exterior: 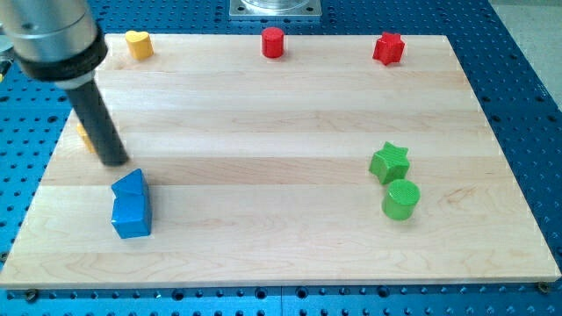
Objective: Push the cube to the right center of the board
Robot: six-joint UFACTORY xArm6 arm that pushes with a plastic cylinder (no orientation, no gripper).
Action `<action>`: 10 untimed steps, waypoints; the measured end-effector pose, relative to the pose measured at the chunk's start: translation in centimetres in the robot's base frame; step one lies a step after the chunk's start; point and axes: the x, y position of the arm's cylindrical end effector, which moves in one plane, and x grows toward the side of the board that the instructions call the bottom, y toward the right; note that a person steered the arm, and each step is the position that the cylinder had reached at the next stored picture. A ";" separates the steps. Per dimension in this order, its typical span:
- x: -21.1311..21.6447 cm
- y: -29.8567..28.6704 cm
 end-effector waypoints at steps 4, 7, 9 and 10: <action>-1.8 -1.7; 0.8 0.7; 8.8 -0.6; 8.7 5.1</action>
